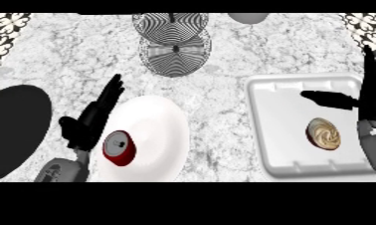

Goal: Pick the cupcake from the tray and place it in the tiered basket

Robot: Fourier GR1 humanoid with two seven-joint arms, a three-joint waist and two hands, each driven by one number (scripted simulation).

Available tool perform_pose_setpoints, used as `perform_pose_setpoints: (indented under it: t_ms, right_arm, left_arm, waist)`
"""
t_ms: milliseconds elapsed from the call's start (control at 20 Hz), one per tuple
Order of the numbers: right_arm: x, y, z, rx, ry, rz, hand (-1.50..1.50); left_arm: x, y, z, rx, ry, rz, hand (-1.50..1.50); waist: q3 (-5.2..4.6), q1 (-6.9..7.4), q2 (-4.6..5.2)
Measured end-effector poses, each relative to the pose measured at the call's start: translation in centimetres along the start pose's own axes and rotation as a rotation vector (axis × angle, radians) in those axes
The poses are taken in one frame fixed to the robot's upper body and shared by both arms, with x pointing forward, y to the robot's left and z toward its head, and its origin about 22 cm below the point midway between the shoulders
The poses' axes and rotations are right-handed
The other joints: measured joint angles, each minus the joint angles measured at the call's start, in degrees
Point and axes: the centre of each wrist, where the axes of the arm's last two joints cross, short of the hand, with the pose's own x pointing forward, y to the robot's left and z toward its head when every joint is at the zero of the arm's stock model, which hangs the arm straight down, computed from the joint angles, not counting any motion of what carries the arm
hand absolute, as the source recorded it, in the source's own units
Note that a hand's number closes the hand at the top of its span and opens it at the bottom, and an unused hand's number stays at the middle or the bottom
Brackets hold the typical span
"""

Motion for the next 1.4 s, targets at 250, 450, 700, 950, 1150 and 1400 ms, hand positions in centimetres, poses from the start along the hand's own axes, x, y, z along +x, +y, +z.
perform_pose_setpoints:
  t_ms: [250, 450, 700, 950, 1150, 1400]
  right_arm:
    - [0.0, -2.1, 0.0, 0.177, 0.141, 0.36, -1.5]
    - [3.5, -2.6, 0.6, 0.298, 0.235, 0.55, -1.5]
    - [9.2, -2.8, 2.8, 0.386, 0.272, 0.64, -1.5]
    - [11.4, -2.9, 5.0, 0.395, 0.246, 0.648, -1.5]
    - [11.2, -3.0, 4.9, 0.339, 0.258, 0.691, -1.5]
    - [8.7, -1.9, 4.7, 0.352, 0.346, 0.745, -1.5]
  left_arm:
    - [-0.2, -0.3, 0.1, -0.006, 0.004, -0.007, 0.0]
    - [-0.1, -0.5, 0.0, -0.008, 0.002, 0.0, 0.0]
    - [0.3, -0.7, -0.2, -0.01, -0.005, 0.005, 0.0]
    - [0.0, -1.2, -0.1, -0.01, -0.002, 0.009, 0.0]
    - [0.2, -1.1, -0.7, -0.014, -0.009, 0.003, 0.0]
    - [0.3, -1.3, -0.5, -0.026, -0.014, 0.006, 0.0]
  waist:
    - [-0.26, 0.11, -0.2]
    - [-0.13, 0.43, -0.28]
    - [0.19, 0.46, -0.15]
    - [0.38, 0.54, 0.13]
    - [0.44, 0.71, 0.35]
    - [0.5, 1.09, 0.44]
